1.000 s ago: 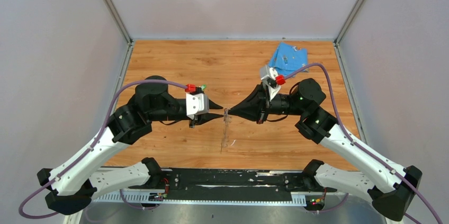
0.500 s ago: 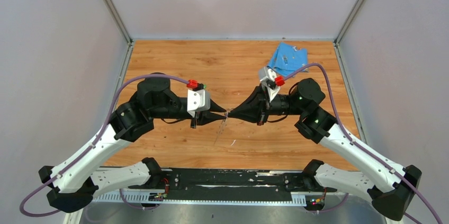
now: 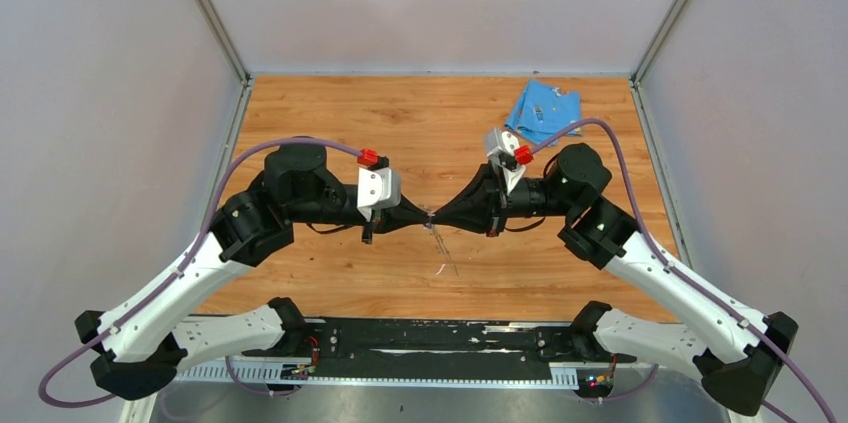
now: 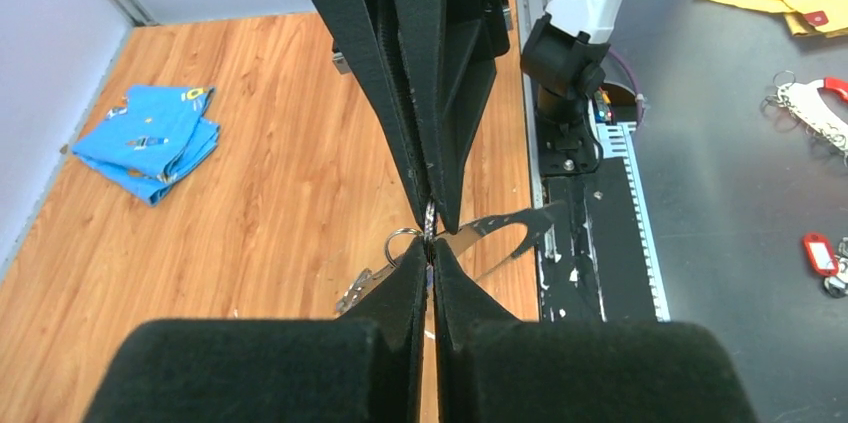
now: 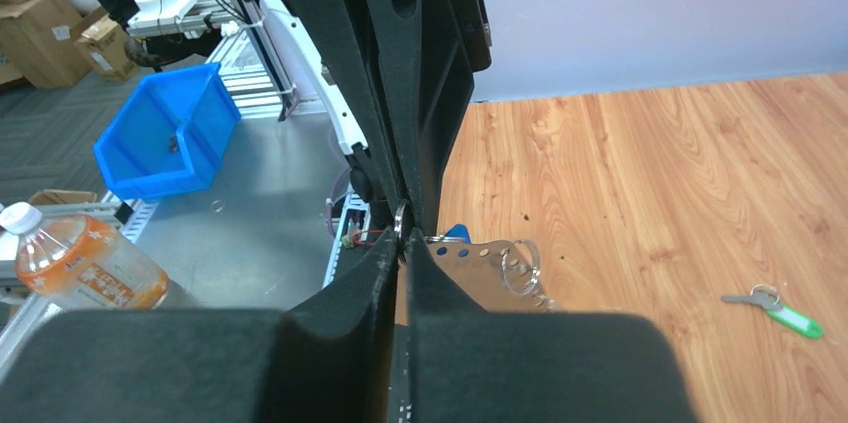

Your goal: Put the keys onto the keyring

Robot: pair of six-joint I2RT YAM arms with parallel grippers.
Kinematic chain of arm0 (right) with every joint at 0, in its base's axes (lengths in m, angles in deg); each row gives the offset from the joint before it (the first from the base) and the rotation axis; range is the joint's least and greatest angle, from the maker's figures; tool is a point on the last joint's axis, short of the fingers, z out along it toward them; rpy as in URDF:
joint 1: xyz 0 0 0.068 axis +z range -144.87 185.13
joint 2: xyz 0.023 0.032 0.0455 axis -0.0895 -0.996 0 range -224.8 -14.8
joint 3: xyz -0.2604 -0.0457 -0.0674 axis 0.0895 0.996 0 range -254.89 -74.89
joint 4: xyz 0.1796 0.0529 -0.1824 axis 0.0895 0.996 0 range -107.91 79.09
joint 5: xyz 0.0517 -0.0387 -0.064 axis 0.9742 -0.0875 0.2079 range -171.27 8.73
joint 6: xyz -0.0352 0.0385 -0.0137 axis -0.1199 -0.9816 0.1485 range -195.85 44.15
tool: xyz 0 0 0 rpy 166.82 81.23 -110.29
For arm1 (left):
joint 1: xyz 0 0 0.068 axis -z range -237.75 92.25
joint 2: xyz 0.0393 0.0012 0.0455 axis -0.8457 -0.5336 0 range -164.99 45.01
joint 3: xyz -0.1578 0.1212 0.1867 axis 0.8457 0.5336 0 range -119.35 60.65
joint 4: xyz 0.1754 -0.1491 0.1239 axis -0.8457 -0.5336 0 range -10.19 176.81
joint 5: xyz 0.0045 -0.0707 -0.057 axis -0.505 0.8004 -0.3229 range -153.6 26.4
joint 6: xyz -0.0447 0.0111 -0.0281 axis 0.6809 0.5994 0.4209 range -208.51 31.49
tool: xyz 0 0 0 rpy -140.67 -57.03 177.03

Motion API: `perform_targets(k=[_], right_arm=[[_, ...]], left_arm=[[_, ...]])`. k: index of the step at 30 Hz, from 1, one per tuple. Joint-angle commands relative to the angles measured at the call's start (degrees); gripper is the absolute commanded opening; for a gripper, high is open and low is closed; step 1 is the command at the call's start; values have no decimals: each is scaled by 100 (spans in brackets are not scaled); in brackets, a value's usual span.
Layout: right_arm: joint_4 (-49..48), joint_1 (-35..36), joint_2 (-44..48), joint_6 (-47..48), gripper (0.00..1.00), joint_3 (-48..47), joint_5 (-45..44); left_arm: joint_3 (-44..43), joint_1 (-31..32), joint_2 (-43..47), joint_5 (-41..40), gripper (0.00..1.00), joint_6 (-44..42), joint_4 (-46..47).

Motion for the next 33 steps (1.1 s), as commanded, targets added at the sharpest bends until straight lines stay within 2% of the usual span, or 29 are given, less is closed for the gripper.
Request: perform_targets(k=[1,3,5,9,13,19,28,33], right_arm=[[1203,-74,58,731,16,-612,-133],[1976,-69,0,1168,32,-992,-274],[2565,-77,-137,1607,42,-1381,-358],[3543,-72,-502,2242,51,-2136,-240],[4549,-72,-953,2682,49,-2801,-80],[5669,-74,-1350,3154,38,-3425,-122],[5643,-54,-1508,3138,30,-3465,69],[5310,-55,-1476,3052,26,-3280,61]], left_arm=[[-178,41,-52,-125,0,-77,-39],[-208,41,-98,-157,0,-107,-173],[-245,41,-144,-118,0,-113,-282],[-356,41,-268,-145,0,-273,-494],[-404,41,-358,-149,0,-350,-637],[-580,41,-535,-220,0,-605,-770],[-749,41,-684,-189,0,-645,-890],[-780,41,-691,-178,0,-605,-890]])
